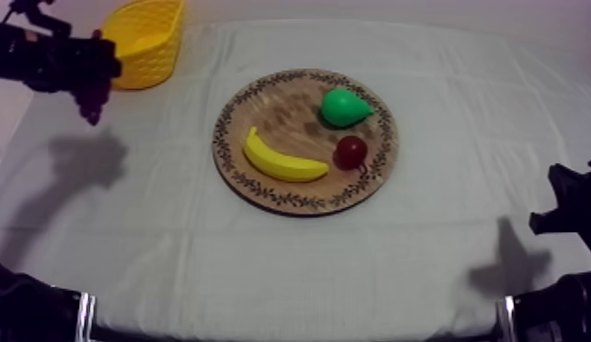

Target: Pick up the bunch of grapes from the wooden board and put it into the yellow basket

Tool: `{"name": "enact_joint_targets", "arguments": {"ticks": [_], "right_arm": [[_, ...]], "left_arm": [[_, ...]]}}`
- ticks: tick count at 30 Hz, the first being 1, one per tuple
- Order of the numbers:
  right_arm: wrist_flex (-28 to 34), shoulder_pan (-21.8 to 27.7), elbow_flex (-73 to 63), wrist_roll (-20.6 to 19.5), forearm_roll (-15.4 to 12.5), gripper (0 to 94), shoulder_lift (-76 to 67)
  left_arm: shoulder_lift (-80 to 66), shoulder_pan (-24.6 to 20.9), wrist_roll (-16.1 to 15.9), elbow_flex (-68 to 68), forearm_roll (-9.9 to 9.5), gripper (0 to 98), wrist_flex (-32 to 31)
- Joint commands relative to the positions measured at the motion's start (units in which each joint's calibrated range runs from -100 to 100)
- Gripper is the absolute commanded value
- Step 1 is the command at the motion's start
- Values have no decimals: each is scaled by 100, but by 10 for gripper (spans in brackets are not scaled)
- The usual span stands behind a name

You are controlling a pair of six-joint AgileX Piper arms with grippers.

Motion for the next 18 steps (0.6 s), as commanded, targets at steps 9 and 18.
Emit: {"name": "enact_joint_targets", "arguments": {"ticks": [9,18], "right_arm": [[-3,3,-1,-1,1,5,-2],[-3,3,-1,-1,1,5,-2]], "left_arm": [[553,-374,-18,-564,-57,422,15],[2093,-410,156,-2445,-181,435,122]]}}
